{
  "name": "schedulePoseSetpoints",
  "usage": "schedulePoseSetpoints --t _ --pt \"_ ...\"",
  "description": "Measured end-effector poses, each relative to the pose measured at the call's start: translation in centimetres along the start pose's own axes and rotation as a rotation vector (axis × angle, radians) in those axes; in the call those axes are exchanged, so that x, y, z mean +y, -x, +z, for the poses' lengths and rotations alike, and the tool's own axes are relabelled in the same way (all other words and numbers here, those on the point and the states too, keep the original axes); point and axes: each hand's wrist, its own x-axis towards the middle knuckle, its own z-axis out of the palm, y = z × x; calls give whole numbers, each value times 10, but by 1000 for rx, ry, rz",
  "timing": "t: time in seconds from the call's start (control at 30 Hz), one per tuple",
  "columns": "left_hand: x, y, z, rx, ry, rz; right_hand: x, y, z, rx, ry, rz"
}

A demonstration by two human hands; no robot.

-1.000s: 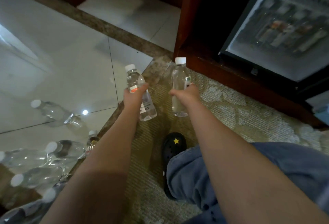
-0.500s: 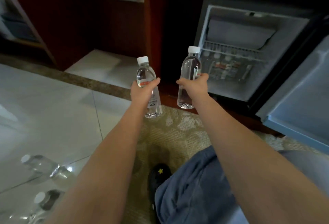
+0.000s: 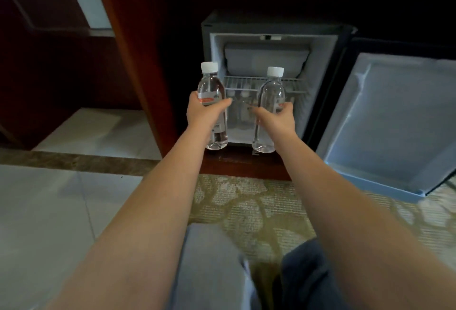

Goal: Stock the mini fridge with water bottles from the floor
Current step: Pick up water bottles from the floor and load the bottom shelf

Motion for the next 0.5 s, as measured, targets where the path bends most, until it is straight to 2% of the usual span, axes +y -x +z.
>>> schedulePoseSetpoints --t 0.27,0.5 --pt "-43 -63 77 -2 -6 -41 40 -93 -24 42 34 15" --pt "-113 -113 105 20 23 -115 101 -171 -10 76 104 76"
